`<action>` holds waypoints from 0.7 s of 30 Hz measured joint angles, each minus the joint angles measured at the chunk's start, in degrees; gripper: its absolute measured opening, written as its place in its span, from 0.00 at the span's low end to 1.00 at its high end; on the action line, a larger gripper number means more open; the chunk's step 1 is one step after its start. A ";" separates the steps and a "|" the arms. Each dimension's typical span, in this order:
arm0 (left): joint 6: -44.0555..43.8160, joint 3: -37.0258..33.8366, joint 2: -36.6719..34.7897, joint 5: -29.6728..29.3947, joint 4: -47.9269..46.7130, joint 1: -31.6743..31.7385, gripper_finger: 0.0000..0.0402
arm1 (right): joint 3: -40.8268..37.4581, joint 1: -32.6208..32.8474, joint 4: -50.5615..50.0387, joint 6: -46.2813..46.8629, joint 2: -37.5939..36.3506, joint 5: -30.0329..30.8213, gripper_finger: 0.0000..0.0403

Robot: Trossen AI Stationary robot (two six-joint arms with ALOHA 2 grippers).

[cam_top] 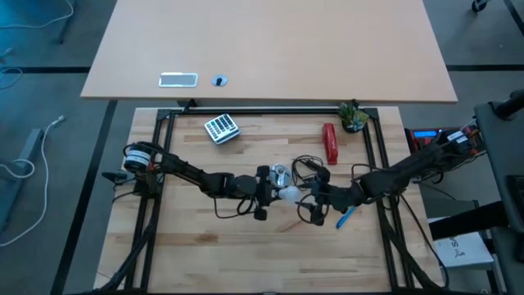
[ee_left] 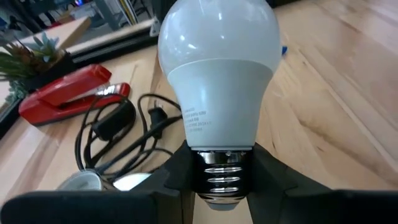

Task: Screw lightbulb
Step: Insert the white lightbulb into the silver lamp

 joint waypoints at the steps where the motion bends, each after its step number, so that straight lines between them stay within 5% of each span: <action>1: -0.01 0.00 0.00 -0.01 0.26 0.00 0.23 | 0.02 0.00 0.49 -0.06 0.31 -0.02 0.71; 11: 0.94 0.00 0.04 0.42 0.86 -0.13 0.23 | 0.02 -0.28 6.75 -2.11 5.92 0.13 0.81; 21: 1.80 0.11 0.04 0.46 1.08 -0.37 0.23 | 0.02 -2.26 11.68 -0.16 9.27 -0.80 0.79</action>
